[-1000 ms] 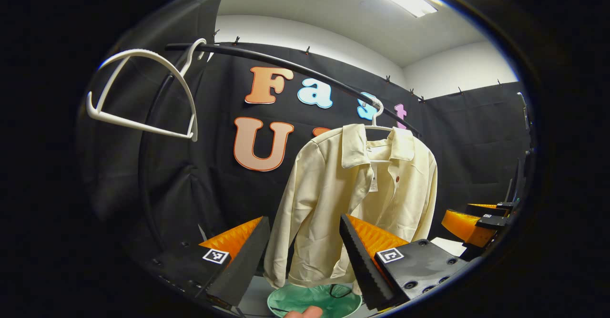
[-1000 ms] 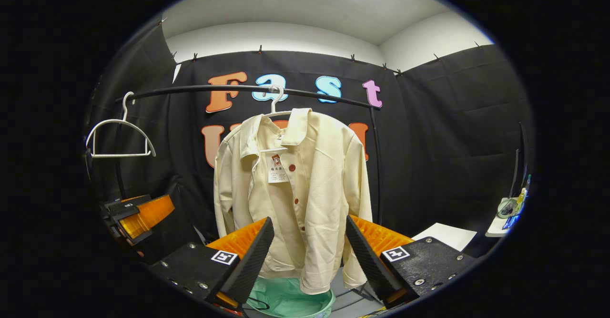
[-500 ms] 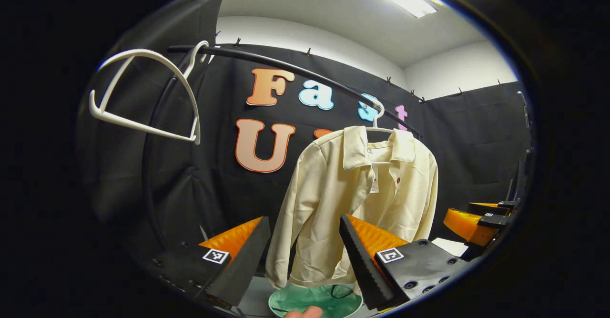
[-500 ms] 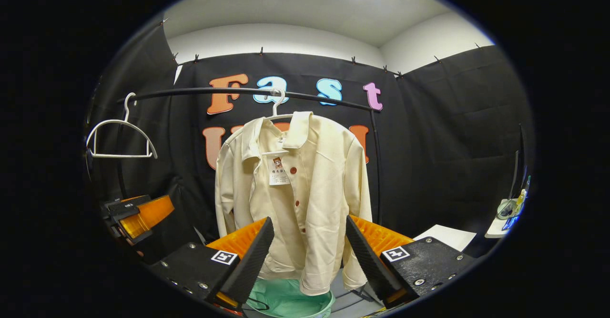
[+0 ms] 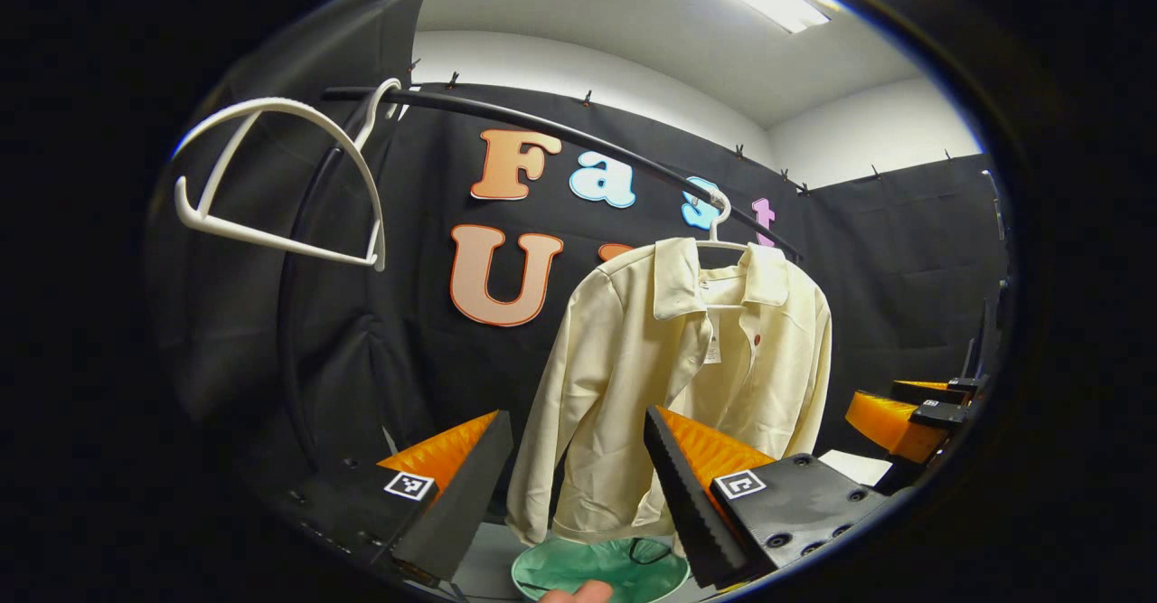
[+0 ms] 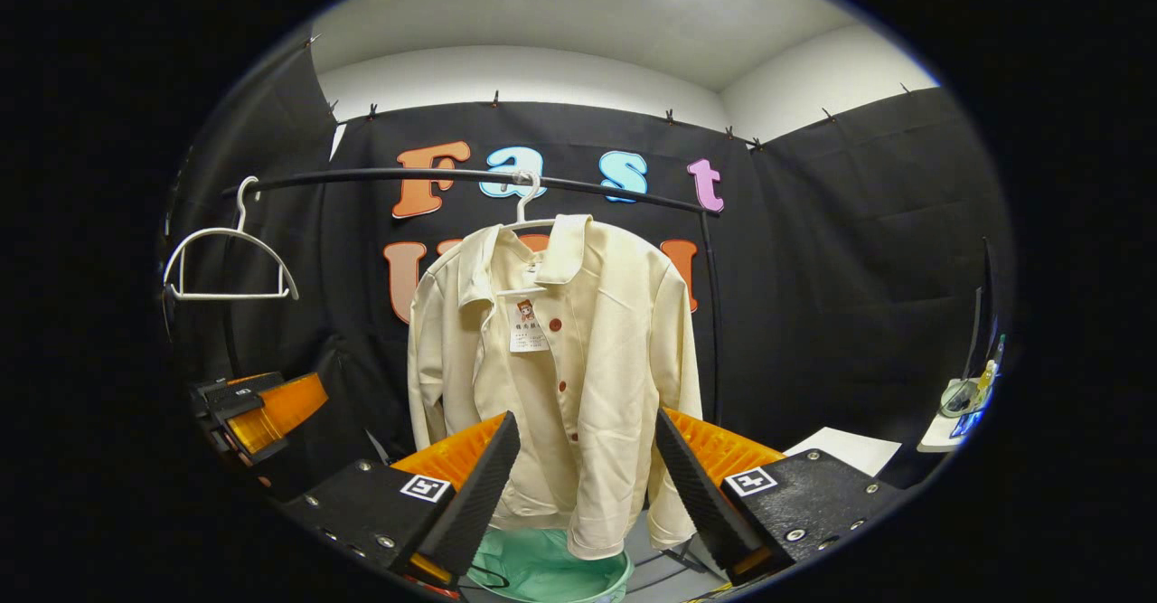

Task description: Grasp the clothes on the hanger with both hands and then place them into the laundry hamper below.

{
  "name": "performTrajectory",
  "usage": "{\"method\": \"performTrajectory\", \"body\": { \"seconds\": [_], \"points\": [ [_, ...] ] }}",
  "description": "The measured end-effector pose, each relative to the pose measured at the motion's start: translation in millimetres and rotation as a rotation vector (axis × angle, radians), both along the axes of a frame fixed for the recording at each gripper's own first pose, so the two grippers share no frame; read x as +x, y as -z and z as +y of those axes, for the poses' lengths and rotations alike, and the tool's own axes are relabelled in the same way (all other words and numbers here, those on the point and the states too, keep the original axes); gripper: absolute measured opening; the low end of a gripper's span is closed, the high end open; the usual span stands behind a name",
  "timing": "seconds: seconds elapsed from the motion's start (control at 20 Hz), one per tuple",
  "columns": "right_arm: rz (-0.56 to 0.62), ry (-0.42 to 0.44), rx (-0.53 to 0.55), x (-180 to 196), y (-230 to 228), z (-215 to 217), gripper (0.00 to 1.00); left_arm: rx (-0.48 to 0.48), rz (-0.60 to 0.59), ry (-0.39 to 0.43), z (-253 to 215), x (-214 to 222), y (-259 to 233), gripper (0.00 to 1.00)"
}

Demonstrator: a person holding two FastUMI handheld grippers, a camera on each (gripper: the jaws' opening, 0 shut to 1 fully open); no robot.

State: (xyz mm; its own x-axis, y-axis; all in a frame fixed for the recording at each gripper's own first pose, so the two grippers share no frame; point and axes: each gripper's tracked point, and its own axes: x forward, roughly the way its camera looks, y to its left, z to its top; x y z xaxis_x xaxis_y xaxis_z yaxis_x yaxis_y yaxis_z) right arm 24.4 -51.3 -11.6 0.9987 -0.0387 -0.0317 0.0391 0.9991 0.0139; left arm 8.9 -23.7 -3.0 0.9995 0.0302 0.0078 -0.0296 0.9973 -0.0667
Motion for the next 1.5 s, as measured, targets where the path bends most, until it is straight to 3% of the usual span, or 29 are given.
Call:
{"method": "performTrajectory", "body": {
  "seconds": [1.4,1.45,1.5],
  "points": [
    [0.009,-0.016,0.001,4.3,2.9,1.5,0.94,0.014,-0.017,0.009,-4.4,3.1,-6.2,0.96],
    [0.009,-0.016,0.002,4.0,2.4,1.2,0.94,0.014,-0.018,0.009,-4.2,3.1,-6.7,1.00],
    [0.009,-0.014,0.001,3.9,2.2,0.7,0.94,0.015,-0.018,0.008,-3.9,3.9,-7.2,0.96]
  ]
}}
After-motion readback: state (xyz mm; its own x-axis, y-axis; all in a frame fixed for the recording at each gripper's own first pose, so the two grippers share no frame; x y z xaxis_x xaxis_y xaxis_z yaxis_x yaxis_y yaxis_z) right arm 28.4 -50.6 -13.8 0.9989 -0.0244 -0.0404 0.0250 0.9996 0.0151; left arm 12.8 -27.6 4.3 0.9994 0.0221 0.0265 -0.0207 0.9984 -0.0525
